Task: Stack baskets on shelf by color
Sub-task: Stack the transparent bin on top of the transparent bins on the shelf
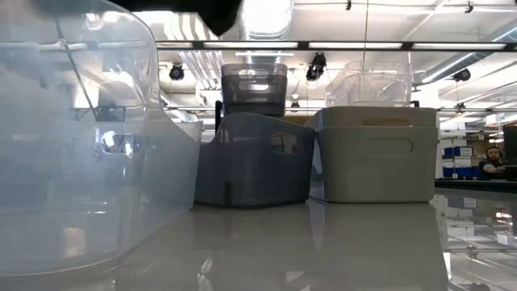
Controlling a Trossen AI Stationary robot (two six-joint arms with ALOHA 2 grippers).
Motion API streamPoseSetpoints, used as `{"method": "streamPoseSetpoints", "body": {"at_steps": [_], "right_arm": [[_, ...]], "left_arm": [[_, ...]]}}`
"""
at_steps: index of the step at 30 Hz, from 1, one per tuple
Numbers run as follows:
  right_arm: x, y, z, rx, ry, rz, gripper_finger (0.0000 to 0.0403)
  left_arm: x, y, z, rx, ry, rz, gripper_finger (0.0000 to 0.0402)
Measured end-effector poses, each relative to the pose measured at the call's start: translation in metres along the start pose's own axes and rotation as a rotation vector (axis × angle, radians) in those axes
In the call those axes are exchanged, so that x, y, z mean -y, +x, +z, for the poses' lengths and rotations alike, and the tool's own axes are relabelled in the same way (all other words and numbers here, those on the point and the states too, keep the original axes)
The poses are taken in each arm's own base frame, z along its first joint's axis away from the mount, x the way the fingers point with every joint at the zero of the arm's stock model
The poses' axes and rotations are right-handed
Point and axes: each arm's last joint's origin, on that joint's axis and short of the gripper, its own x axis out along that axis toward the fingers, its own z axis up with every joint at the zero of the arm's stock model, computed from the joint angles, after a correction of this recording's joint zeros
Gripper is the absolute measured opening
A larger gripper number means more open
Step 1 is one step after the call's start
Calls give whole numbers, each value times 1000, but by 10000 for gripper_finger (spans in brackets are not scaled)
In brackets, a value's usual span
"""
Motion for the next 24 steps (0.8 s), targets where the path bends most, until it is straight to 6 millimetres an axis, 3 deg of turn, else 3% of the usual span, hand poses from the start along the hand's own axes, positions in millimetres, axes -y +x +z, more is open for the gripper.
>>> {"method": "streamPoseSetpoints", "body": {"at_steps": [8,14,19,24], "right_arm": [[-6,32,15,-212,-39,15,197],[-2,48,-1,-256,-1,52,133],[0,46,-3,-288,1,33,29],[-14,22,3,-309,-90,-29,11]], "left_arm": [[-32,29,-47,-31,-169,49,178],[-44,47,-64,55,-253,-26,178],[-48,49,-66,103,-257,-27,178],[-48,49,-66,110,-255,-25,178]]}}
